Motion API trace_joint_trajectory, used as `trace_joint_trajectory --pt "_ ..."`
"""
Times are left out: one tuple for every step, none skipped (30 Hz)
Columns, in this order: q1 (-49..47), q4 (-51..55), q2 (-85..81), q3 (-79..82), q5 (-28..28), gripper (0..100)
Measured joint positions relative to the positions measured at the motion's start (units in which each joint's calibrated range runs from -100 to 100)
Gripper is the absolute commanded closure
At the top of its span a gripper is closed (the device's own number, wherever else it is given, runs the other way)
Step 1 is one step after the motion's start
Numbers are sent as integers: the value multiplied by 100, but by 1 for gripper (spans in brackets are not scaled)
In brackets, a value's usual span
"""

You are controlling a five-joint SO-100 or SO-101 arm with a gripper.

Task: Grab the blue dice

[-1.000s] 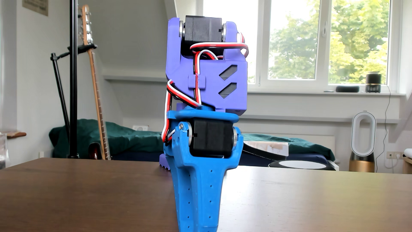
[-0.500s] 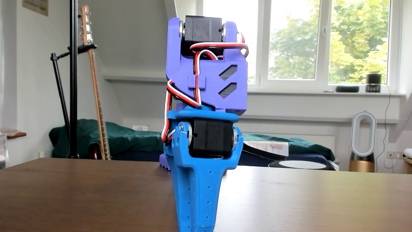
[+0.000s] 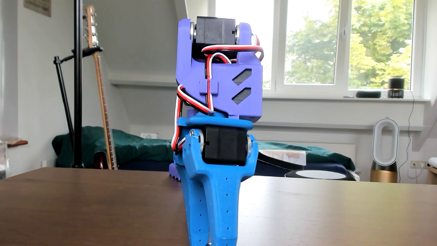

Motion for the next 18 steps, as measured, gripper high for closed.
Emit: trace_joint_trajectory --pt "0 17 0 0 0 78" --pt "0 87 0 0 0 78" --pt "0 139 0 0 0 78" --pt "0 183 0 0 0 78" --pt "0 217 0 0 0 78" --pt "-8 235 0 0 0 78" --pt "-16 235 0 -9 0 78" --pt "-16 235 0 -18 0 78" --pt "-16 235 0 -18 0 78" --pt "-16 235 0 -18 0 78" --pt "-16 235 0 -18 0 78" --pt "-16 235 0 -18 0 79" --pt "-16 235 0 -18 0 81" --pt "-16 235 0 -18 0 84" --pt "-16 235 0 -18 0 88" --pt "-16 235 0 -18 0 93" --pt "-16 235 0 -18 0 96" --pt "-16 235 0 -18 0 99"
